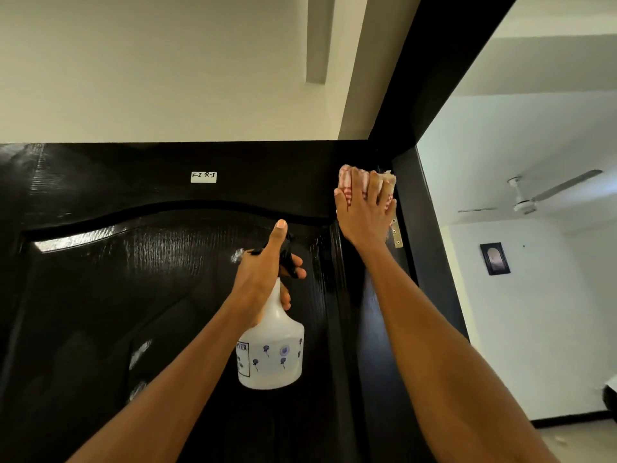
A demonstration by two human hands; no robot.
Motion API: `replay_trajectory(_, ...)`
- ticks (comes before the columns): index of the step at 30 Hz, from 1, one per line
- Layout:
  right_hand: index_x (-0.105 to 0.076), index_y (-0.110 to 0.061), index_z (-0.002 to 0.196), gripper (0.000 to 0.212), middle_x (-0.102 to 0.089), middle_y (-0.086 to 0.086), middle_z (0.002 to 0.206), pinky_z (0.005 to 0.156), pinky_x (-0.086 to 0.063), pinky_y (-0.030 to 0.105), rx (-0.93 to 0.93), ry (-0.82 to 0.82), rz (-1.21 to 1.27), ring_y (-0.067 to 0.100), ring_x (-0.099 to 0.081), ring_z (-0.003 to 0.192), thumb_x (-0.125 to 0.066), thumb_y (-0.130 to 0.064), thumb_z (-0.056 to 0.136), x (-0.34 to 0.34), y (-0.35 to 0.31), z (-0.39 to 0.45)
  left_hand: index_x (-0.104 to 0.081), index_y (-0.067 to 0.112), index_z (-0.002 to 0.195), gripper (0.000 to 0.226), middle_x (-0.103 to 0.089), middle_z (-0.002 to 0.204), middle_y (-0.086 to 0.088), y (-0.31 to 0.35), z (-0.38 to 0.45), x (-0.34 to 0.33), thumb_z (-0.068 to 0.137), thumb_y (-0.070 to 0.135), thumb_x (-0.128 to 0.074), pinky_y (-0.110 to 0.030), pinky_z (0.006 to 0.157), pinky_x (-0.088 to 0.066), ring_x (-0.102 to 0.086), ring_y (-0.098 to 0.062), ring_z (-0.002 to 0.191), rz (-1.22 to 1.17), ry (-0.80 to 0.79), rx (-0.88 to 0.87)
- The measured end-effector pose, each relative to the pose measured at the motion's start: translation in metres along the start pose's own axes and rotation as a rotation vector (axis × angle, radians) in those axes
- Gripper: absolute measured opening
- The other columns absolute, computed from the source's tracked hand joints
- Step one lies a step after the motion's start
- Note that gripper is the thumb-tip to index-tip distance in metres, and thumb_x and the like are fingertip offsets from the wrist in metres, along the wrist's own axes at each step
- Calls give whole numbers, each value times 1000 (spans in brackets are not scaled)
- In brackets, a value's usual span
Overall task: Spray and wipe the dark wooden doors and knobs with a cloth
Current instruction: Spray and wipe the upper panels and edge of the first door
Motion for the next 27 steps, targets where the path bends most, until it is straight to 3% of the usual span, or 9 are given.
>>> replay_trajectory(7,-4,-32,161,70,-8,12,168,120,-18,62,-135,1,23,39,-6,154,-30,-62,103,-15,52,-157,-75,-3,93,81,-78,83,-15,-28,-24,9,96,72,-44,-30,43,-49,-52,-22,34,37,11,50)
replay_trajectory(13,-15,-29,161,67,-18,12,167,118,-23,64,18,42,-16,38,-10,155,-36,-51,101,-26,69,-274,-74,-3,93,81,-78,86,-16,-35,-49,30,96,72,-44,-30,44,-48,-52,-25,38,43,24,70)
replay_trajectory(17,-25,-27,158,62,-21,10,166,115,-27,65,69,33,8,39,-16,153,-43,-45,102,-25,33,-237,-75,-1,91,81,-79,83,-12,-29,-60,55,96,72,-42,-30,45,-49,-52,-23,37,81,80,64)
replay_trajectory(23,-26,-33,158,56,-24,3,166,119,-19,64,213,-11,33,32,-14,154,-37,-49,106,-28,-46,-113,-74,-3,92,79,-79,83,-15,-16,-55,86,97,70,-43,-31,44,-48,-52,-23,35,101,138,13)
replay_trajectory(27,-30,-35,157,56,-25,1,165,118,-20,65,295,-19,27,32,-17,152,-38,-50,104,-34,-77,-119,-73,-2,93,78,-78,83,-16,-19,-55,102,98,70,-43,-30,43,-48,-52,-24,36,102,168,8)
Point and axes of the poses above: each hand's wrist, its own z-axis towards the middle knuckle, its own x-axis out of the back of the hand, y = z × x, the point moved 1 cm from there along z, towards the middle knuckle
